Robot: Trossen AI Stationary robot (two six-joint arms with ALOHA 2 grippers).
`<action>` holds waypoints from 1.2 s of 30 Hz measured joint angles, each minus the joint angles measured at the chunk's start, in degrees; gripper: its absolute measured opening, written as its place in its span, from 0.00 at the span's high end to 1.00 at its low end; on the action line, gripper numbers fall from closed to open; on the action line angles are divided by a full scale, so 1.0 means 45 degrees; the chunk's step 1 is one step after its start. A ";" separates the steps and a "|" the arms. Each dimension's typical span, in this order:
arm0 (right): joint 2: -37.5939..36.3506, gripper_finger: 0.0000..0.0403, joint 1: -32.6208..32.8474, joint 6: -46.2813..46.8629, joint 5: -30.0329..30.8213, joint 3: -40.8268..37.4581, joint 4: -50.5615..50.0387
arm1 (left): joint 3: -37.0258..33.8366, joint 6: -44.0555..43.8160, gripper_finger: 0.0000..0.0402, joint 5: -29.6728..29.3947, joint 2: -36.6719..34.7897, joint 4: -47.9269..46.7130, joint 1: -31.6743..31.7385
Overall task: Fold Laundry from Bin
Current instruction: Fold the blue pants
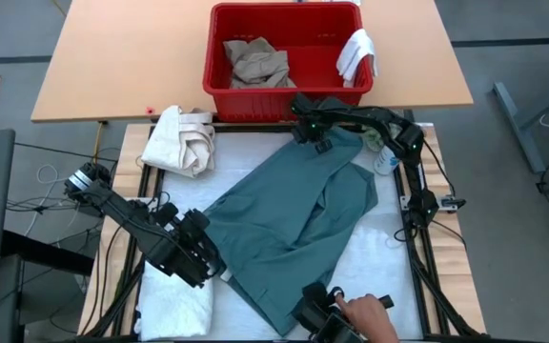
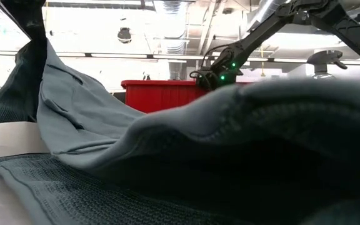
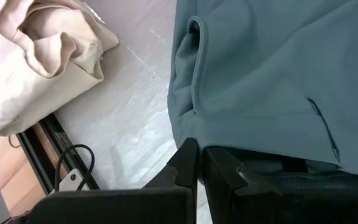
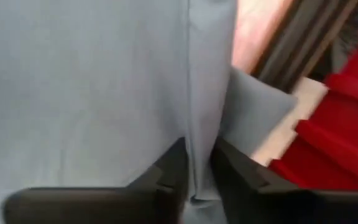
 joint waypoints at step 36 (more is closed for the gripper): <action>-0.6969 0.95 0.0580 1.0951 -0.0793 0.4345 -1.0112 | 0.4291 0.5701 1.00 -0.6626 -0.1628 -0.0011 -0.1407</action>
